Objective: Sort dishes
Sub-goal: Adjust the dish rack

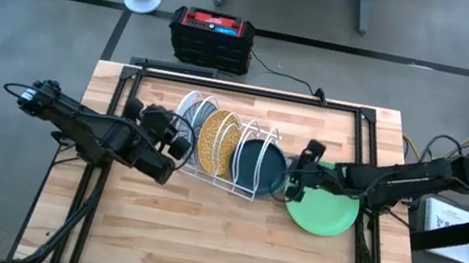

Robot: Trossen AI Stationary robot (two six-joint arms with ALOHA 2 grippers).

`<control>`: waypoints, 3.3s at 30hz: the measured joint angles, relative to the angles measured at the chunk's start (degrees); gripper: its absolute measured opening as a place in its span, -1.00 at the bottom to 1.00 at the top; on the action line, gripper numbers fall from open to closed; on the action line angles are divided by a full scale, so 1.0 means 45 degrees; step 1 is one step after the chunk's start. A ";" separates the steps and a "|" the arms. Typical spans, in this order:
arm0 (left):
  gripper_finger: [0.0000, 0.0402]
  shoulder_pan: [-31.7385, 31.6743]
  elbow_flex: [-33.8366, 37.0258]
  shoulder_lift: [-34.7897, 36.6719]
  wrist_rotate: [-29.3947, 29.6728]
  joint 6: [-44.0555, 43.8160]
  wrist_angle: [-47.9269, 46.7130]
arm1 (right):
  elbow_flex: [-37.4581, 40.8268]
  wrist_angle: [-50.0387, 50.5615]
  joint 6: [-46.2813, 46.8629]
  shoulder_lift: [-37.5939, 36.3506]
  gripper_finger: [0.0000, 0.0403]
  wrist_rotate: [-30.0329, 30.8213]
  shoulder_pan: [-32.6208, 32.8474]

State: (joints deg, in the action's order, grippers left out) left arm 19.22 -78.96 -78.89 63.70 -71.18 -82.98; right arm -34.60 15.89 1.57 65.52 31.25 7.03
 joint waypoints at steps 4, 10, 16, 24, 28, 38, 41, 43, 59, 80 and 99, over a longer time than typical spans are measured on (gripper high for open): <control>-0.54 -0.0081 0.0019 0.0013 0.0562 -0.0077 -0.0335 | -0.0194 -0.0123 -0.1332 -0.0790 -0.41 0.0107 -0.0805; -0.54 -0.0122 0.0107 0.0018 0.0326 -0.0657 -0.0442 | -0.0342 -0.1123 -0.2752 -0.1085 -0.61 -0.2212 -0.2345; -0.54 -0.0211 0.0215 0.0018 0.0272 -0.0959 -0.0560 | -0.0463 -0.1361 -0.3124 -0.0539 -0.56 -0.3861 -0.3150; -0.54 -0.0345 0.0308 0.0018 0.0089 -0.1102 -0.0568 | -0.0840 -0.1721 -0.3508 0.0558 -0.24 -0.2937 -0.3170; -0.52 -0.0389 0.0683 0.0018 0.0069 -0.1424 -0.0561 | -0.1066 -0.1882 -0.3776 0.0957 -0.10 -0.2935 -0.3270; -0.52 -0.0384 0.1830 0.0018 0.0401 -0.2651 -0.0471 | -0.1245 -0.2978 -0.4217 0.1707 -0.08 -0.3027 -0.3512; -0.52 -0.0404 0.1820 0.0042 0.0925 -0.3062 -0.0476 | -0.1247 -0.3174 -0.4269 0.1964 -0.13 -0.3035 -0.3530; -0.52 -0.0566 0.1683 0.0042 0.0963 -0.3116 -0.0457 | -0.1358 -0.3320 -0.4271 0.2110 -0.16 -0.3039 -0.3546; -0.52 -0.3642 0.1103 0.0052 -0.0617 -0.0239 0.0687 | -0.1823 -0.3848 -0.4383 0.3111 -0.46 -0.3047 -0.3752; -0.06 -0.4439 -0.0425 0.0048 -0.3471 0.2709 0.1438 | -0.1823 -0.3591 -0.4154 0.3044 -0.55 -0.3413 -0.3823; -0.06 -0.4464 0.0034 -0.0971 -0.4637 0.2685 0.1548 | -0.1817 -0.3606 -0.4406 0.3034 -0.61 -0.3419 -0.3823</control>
State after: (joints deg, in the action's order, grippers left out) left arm -0.86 -78.81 -83.26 42.83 -59.10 -76.01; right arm -42.78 -0.34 -18.26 79.18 15.87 -10.17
